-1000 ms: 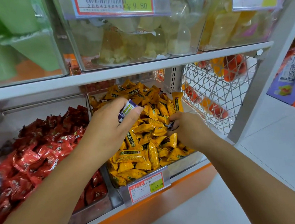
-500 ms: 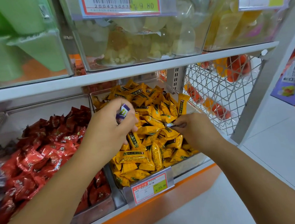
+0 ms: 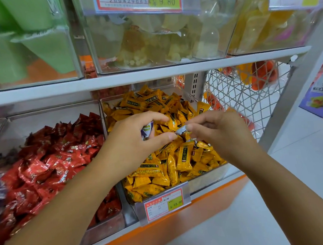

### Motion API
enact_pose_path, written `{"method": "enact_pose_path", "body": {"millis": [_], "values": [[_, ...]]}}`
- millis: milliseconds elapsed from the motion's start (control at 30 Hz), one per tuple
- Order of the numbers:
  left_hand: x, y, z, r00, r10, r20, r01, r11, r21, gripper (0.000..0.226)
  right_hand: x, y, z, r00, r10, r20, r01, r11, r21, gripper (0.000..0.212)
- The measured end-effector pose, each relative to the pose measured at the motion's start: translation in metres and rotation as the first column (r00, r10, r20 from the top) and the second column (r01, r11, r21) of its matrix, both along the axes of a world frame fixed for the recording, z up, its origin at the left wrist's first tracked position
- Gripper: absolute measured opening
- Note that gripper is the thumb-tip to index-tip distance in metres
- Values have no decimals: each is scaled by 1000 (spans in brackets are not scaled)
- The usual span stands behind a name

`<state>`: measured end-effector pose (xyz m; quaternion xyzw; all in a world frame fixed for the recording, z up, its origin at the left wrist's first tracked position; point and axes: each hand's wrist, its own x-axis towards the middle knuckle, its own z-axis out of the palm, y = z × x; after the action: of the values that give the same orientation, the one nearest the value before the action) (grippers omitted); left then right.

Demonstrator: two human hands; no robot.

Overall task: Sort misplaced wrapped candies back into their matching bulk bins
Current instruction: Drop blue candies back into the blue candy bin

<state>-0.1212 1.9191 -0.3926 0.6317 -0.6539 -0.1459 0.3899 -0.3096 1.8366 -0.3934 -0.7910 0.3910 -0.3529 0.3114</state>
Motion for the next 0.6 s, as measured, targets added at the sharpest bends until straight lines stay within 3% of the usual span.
{"method": "enact_pose_path", "body": {"millis": [100,167,267,333,400,467,600], "values": [[1,-3,-5,993,-5,121,5,1000,0,38,15,16,3,985,124,116,-134,988,82,10],[0,-4,-8,986,7,169,1,999,-48,26,18,14,5,973,173,154,-198,967,161,10],[2,-2,-8,991,53,124,-43,996,-79,21,1,-8,5,993,56,-106,-47,996,81,13],[3,-1,-8,991,68,116,-61,996,-59,22,-11,-19,1,924,-31,-382,30,1000,-10,22],[4,-1,-8,992,67,109,-61,996,-59,20,-10,-21,-9,828,9,-561,-22,1000,-17,38],[4,-1,-8,995,56,82,-51,997,-58,19,-1,-22,-21,767,62,-638,-89,996,-11,56],[1,0,-5,999,33,10,-33,998,-57,23,7,-29,-31,795,38,-606,-75,996,-37,65]]}}
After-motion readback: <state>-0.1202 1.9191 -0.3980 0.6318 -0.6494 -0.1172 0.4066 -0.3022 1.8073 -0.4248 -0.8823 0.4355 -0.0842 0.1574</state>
